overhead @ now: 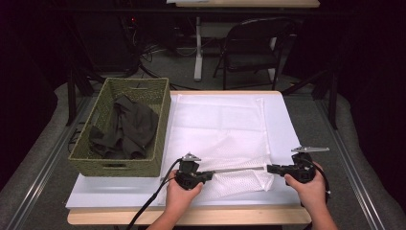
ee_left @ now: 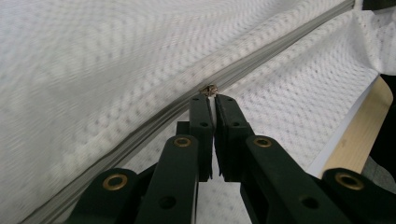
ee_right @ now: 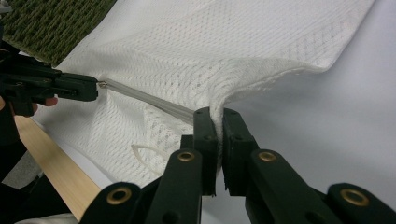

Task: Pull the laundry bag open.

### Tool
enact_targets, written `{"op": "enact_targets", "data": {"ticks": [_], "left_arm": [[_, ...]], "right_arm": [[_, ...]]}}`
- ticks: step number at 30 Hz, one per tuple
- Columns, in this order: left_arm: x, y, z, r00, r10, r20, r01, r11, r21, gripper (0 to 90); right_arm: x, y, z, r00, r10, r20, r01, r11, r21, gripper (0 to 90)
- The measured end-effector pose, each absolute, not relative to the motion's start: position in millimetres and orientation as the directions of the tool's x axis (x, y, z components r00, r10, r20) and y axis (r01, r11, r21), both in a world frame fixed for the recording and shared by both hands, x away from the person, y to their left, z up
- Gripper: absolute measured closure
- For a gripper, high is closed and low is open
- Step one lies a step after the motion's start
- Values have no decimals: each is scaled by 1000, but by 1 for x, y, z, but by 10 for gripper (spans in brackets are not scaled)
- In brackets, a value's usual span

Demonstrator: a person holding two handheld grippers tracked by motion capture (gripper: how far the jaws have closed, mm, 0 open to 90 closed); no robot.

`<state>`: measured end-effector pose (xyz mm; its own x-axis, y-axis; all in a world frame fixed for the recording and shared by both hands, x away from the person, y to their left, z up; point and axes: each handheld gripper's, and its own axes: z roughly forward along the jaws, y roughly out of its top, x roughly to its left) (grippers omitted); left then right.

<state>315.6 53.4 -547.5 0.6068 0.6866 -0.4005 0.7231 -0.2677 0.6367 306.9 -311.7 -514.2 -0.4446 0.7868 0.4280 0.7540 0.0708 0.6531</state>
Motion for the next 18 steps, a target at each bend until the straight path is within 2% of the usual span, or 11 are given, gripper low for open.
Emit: {"op": "enact_targets", "data": {"ticks": [6,18], "left_arm": [[313,74,-543,596,698,-398,733,-270,624,867],[307,91,-538,557,731,-395,750,-238,617,868]], "right_arm": [[307,-313,-515,-442,786,432,754,64,654,859],[308,-315,-516,-430,791,435,756,52,653,860]]}}
